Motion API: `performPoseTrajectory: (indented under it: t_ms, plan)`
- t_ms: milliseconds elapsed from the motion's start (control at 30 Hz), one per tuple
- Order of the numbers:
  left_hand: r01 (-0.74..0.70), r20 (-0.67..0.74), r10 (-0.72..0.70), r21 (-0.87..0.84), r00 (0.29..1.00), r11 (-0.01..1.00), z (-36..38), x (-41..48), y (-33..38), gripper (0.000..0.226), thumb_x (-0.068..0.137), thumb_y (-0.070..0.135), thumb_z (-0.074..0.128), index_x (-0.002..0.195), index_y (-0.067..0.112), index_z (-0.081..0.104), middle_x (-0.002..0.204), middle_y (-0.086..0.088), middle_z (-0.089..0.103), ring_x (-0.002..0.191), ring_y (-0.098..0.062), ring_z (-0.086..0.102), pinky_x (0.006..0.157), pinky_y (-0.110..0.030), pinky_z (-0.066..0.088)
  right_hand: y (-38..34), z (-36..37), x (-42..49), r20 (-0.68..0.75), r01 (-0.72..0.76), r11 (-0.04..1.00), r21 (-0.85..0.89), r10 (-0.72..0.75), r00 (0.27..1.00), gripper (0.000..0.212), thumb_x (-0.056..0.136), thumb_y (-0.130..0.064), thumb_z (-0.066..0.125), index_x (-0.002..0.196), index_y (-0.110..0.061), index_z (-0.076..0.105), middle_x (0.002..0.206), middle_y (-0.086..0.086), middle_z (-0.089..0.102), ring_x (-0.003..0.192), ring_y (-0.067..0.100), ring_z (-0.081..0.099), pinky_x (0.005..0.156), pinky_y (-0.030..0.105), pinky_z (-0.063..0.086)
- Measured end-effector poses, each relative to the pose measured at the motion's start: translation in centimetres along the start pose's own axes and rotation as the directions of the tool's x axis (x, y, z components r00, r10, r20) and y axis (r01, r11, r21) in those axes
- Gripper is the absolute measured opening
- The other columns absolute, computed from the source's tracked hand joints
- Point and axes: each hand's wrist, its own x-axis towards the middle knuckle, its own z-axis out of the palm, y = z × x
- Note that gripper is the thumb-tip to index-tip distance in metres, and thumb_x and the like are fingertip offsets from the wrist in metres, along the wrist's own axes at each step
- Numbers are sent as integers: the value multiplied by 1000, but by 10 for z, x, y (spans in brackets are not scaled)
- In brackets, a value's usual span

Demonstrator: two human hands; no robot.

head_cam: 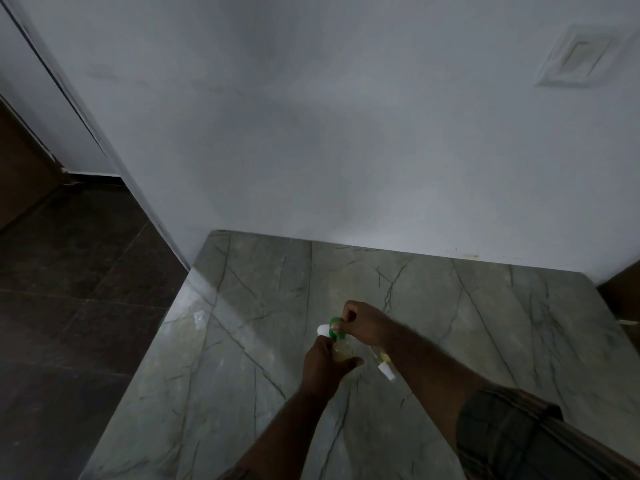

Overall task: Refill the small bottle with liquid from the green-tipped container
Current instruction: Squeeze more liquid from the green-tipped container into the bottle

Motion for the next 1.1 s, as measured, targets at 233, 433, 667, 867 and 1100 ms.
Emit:
performPoseTrajectory:
  t_ms: [233, 433, 667, 867, 1100]
  plan:
    - [-15, -20, 16, 24, 1000, 1000, 1, 2, 0, 47, 71, 40, 85, 100, 30, 49, 94, 14, 57, 82, -1, 58, 62, -13, 46, 2, 1, 0, 2, -1, 1000, 20, 1, 1000, 27, 85, -37, 68, 81, -17, 51, 68, -3, 47, 63, 12, 43, 59, 28, 34]
    - [-24, -28, 24, 6, 999, 1000, 4, 1, -5, 50, 70, 37, 86, 107, 24, 55, 101, 10, 64, 90, -3, 62, 69, -14, 51, 8, 6, 2, 0, 7, 1000, 26, -7, 1000, 27, 85, -37, 68, 80, -17, 51, 69, -2, 47, 63, 13, 43, 58, 27, 34]
    - [-56, -23, 58, 62, 998, 996, -2, 4, 4, 49, 69, 43, 85, 100, 29, 51, 90, 17, 57, 81, 1, 57, 60, -9, 45, -3, -5, 5, 1, 25, 1000, -18, -24, 1000, 24, 83, -35, 71, 81, -19, 53, 67, -8, 48, 58, 6, 42, 54, 23, 33]
    - [-29, -24, 30, 10, 999, 1000, 6, 6, -6, 51, 70, 40, 85, 108, 22, 56, 102, 9, 64, 91, -4, 62, 69, -16, 52, 4, 1, 7, 32, 19, 1000, -6, -19, 999, 25, 85, -36, 69, 79, -19, 51, 67, -6, 48, 58, 7, 43, 54, 24, 34]
    - [-38, -39, 38, -13, 999, 999, 7, 6, -4, 53, 71, 37, 85, 112, 20, 56, 105, 8, 65, 92, -7, 63, 71, -17, 53, 6, 0, -2, 2, 4, 997, 76, -4, 1000, 29, 82, -43, 69, 85, -17, 59, 74, -5, 58, 64, 8, 52, 58, 25, 42]
